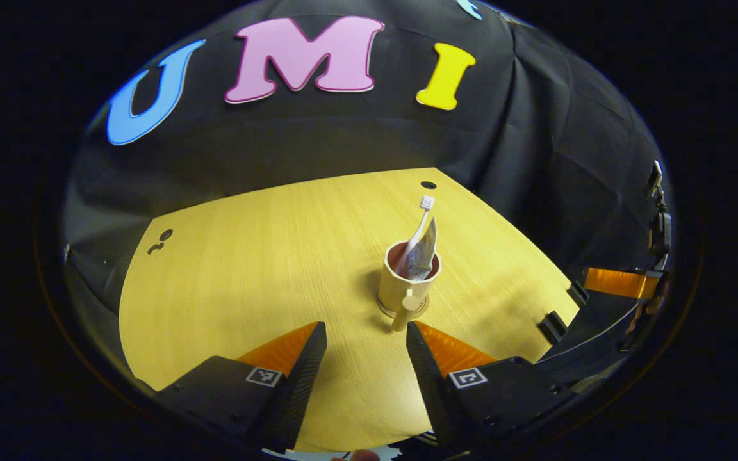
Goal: Put the toothbrush and toothpaste on the desktop into the cup, then pick up the cup and place it on the coaster on the desktop.
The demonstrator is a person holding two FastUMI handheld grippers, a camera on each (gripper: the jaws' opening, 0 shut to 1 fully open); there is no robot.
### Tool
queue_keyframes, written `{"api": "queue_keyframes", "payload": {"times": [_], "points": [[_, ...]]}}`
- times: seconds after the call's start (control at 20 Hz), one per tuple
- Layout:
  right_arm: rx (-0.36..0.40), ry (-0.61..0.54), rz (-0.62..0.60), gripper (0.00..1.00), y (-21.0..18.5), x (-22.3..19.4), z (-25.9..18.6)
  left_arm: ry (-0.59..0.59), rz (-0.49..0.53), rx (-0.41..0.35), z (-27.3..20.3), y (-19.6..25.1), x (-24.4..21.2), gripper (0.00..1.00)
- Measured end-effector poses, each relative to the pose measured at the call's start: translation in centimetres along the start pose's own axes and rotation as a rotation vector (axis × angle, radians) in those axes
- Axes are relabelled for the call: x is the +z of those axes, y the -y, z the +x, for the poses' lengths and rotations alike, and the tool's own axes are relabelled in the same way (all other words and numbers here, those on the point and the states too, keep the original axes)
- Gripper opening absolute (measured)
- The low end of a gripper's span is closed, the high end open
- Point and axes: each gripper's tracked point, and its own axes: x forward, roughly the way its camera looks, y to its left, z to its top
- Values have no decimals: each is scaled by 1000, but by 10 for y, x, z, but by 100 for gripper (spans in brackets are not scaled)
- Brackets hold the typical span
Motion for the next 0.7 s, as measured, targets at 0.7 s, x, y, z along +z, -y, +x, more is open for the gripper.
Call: {"api": "queue_keyframes", "payload": {"times": [0.7], "points": [[98,-39,-94,71,-88,-4,19,170,-78,10,-63,-22,11,79]]}}
